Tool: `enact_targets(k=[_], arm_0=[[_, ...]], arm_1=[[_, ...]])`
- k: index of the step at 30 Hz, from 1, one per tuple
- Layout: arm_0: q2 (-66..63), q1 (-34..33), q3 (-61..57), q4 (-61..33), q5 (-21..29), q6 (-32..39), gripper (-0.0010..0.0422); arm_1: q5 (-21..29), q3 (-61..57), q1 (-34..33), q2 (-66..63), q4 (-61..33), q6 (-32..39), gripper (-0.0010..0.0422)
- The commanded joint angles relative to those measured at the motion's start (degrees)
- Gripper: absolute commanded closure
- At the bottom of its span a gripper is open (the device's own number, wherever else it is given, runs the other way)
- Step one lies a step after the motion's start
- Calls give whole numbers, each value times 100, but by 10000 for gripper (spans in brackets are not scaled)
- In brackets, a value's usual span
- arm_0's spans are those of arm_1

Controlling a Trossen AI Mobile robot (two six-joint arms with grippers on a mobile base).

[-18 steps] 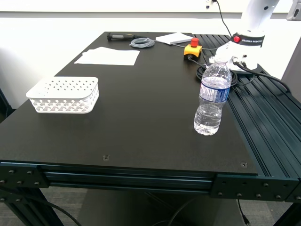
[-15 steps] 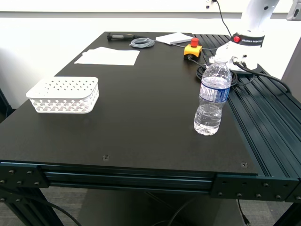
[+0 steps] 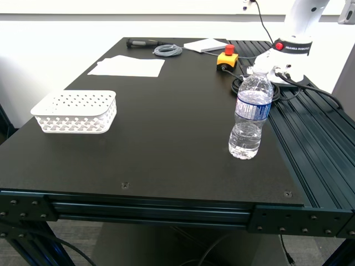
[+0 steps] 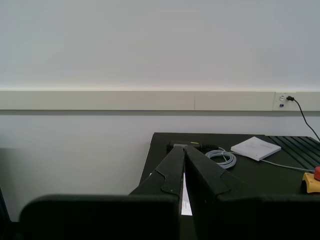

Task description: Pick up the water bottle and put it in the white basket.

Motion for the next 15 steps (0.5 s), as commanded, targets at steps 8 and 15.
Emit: enact_targets(k=[8,15], arm_0=[[-2,0,7,15,-2,2,412],[-2,0,7,15,-2,0,412]], arm_1=[[1172,9,-2,0,22,-33,413],[5259,201,-44,531,20,662,413]])
